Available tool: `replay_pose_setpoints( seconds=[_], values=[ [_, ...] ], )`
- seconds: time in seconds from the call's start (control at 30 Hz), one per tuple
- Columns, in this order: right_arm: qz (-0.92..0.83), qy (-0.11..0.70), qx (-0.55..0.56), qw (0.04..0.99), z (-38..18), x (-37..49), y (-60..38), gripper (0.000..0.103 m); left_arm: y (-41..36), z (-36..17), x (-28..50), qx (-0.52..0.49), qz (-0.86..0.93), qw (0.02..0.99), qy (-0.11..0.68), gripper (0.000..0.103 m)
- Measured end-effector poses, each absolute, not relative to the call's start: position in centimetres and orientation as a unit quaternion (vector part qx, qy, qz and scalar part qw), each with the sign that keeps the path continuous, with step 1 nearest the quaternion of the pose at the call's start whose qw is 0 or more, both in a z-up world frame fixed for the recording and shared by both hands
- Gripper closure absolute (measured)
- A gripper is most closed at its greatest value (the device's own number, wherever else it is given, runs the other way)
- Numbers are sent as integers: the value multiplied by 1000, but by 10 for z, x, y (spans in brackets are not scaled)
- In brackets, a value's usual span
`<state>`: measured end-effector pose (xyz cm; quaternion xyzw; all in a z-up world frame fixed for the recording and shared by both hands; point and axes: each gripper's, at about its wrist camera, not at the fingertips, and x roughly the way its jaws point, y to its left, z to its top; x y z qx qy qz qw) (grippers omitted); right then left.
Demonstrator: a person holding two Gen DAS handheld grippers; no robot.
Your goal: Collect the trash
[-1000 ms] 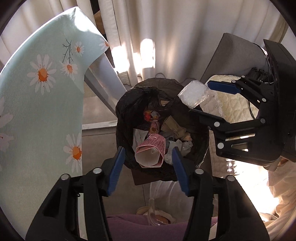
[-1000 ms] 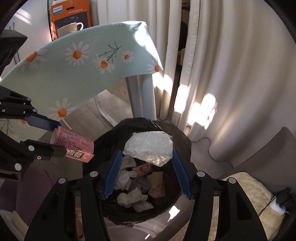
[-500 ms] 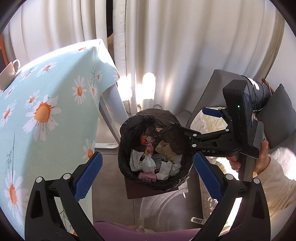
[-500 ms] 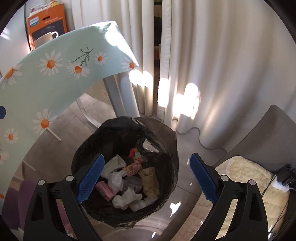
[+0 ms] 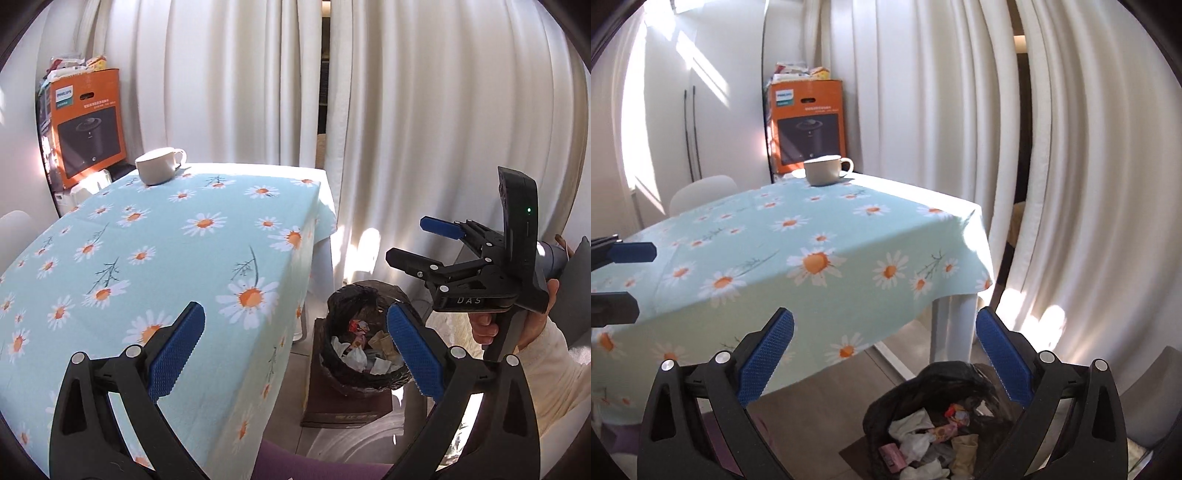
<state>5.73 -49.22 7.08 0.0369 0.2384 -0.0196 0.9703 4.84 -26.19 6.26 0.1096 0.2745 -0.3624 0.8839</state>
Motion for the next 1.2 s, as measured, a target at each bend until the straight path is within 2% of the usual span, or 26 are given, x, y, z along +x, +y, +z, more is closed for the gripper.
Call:
replay_pose_setpoints(
  seconds=[0.27, 0.63, 0.9, 1.2],
  values=[
    [136, 160, 9, 978, 121, 95, -392, 8, -139, 92, 43, 68, -212, 951, 216, 6],
    [321, 133, -26, 937, 157, 145, -240, 8, -9, 104, 8, 34, -73, 979, 186, 6],
    [362, 136, -30, 922, 159, 167, -171, 8, 37, 99, -3, 50, -4, 984, 173, 6],
    [353, 153, -40, 922, 144, 191, -138, 8, 55, 87, -1, 31, 0, 984, 175, 6]
  ],
)
